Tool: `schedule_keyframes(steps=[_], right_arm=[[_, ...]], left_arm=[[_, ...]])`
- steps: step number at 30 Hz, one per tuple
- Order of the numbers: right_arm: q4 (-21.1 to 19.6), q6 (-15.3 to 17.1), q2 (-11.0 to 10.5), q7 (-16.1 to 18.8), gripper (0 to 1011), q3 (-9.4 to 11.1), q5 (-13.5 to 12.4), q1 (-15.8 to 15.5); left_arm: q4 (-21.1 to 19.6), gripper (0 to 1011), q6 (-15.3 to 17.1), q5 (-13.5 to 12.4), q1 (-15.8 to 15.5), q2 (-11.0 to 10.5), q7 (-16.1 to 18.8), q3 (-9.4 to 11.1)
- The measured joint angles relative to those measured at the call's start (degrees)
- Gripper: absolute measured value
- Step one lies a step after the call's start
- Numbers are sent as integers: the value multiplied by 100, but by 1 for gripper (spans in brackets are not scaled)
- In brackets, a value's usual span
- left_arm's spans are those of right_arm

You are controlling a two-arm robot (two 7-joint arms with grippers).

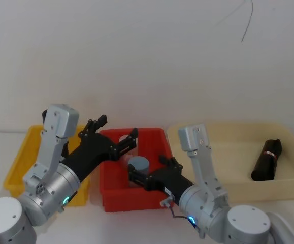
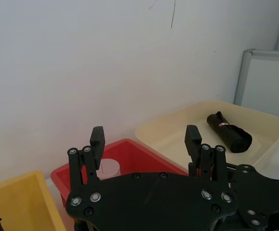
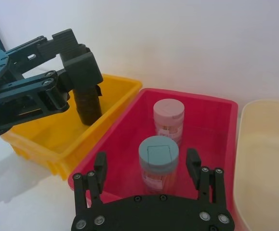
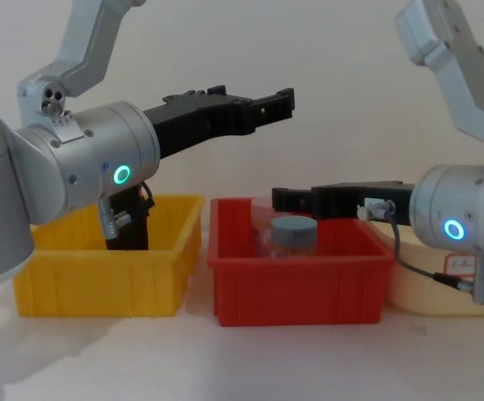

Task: Pick up the garbage bag with the one hand and transfer it to the other hand.

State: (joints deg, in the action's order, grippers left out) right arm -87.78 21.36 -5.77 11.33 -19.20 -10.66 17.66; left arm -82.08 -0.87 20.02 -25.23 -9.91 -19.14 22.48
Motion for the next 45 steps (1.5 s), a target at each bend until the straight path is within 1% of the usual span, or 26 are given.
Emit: schedule_keyframes(steps=[20,32,38,45], right_arm=[[484,-37,153,42,1001,-66,-92,297],[663,-73,204,79,1001,-139,-130,419],[744,-100,219,86,1001,-199,-123,469],[894,-163,233,57,1001,-238,-38,529]], left_arm=[[0,1001,-2,0,1,-2,1,1],[0,1001,-2,1,1,-3,1,1],[0,1001,-1,1,1,-2,0,0],[0,1001,-1,1,1,-2,0,0]])
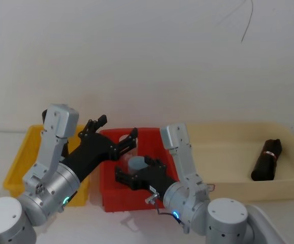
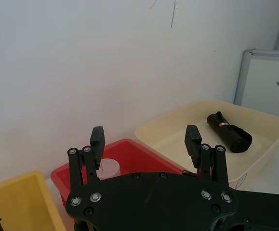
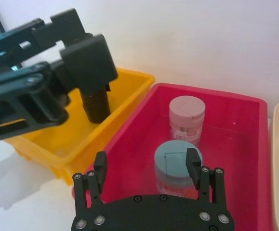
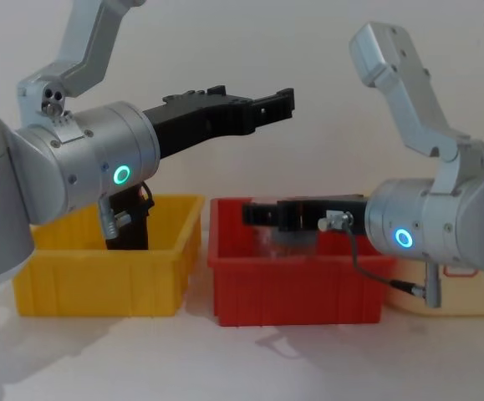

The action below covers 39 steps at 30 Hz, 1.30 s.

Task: Pick up the garbage bag with the one hand and transfer it to the other hand.

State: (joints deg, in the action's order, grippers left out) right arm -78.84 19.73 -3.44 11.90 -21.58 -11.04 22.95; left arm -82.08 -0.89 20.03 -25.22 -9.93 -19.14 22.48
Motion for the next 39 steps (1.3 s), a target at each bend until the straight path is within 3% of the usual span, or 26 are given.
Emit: schedule_keyframes(steps=[39], right_arm=[[689,-363,30,-67,1001,213,254,275]], left_arm=[[0,1002,0,0,0,0,0,0]])
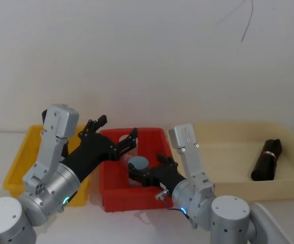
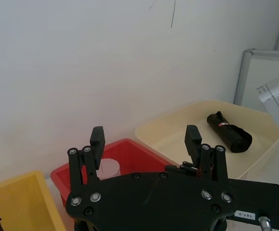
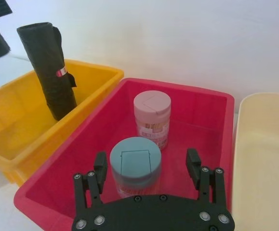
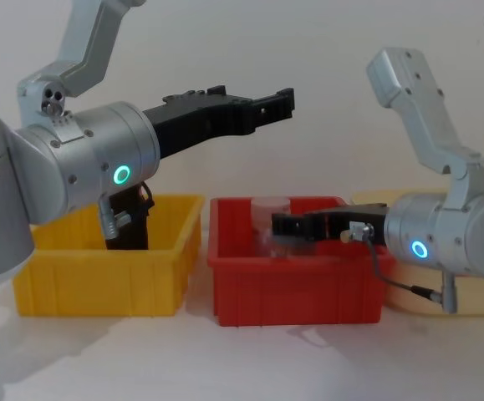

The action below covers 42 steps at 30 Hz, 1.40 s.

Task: Pick up the garbage bag with the one hand and transfer it to the other hand.

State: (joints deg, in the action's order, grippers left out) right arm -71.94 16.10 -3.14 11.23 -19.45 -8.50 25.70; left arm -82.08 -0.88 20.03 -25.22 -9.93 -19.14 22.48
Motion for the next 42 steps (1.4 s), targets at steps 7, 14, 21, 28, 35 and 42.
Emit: schedule_keyframes(steps=[7,14,21,28,35,42], right_arm=[[97,-10,24,42,1001,25,29,50],[163,-3,45,66,1001,41,50,90],[242,17,75,102,1002,46,70,148],[333,27,112,132,1001,27,78,207],[438,42,148,160,1001,4,77,268],[505,65,171,184,842,-22,73,322]], left_arm=[[0,1001,0,0,0,0,0,0],[0,1001,0,0,0,0,0,0],[0,1001,0,0,0,0,0,0],[0,1001,0,0,0,0,0,0],[0,1001,0,0,0,1,0,0],[0,1001,0,0,0,0,0,0]])
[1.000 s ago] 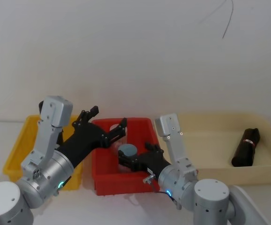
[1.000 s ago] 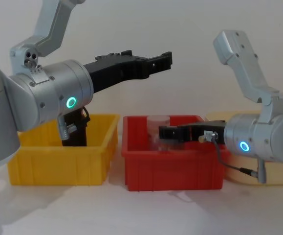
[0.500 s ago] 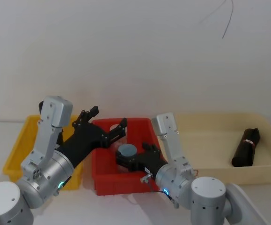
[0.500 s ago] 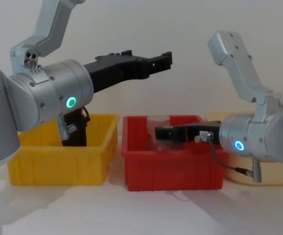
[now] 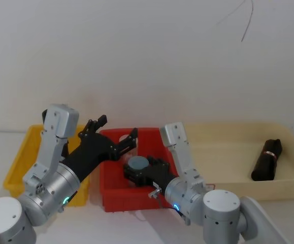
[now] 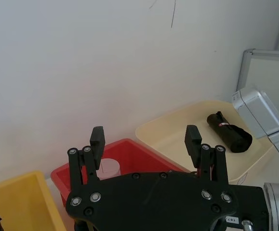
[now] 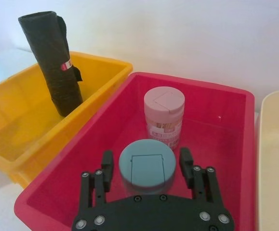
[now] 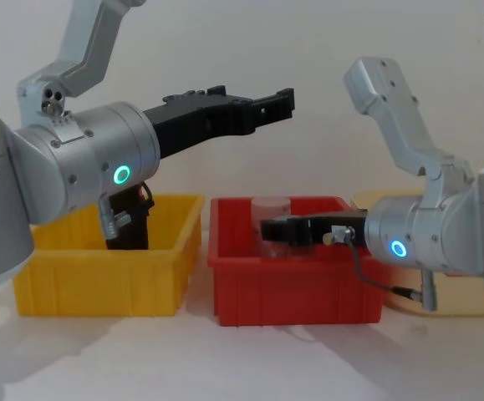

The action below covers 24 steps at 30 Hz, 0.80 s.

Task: Pick up the garbage bag with the one hand and transfer it to the other hand.

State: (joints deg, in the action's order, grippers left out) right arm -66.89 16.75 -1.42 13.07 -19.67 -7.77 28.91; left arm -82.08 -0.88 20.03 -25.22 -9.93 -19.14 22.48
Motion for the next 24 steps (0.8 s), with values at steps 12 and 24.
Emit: schedule_keyframes(steps=[12,24], right_arm=[[-19,37,8,-5,659,3,-3,31],[-342,52,-59,-84,659,133,-38,29]], left_arm=[[0,1001,0,0,0,0,0,0],[0,1001,0,0,0,0,0,0]])
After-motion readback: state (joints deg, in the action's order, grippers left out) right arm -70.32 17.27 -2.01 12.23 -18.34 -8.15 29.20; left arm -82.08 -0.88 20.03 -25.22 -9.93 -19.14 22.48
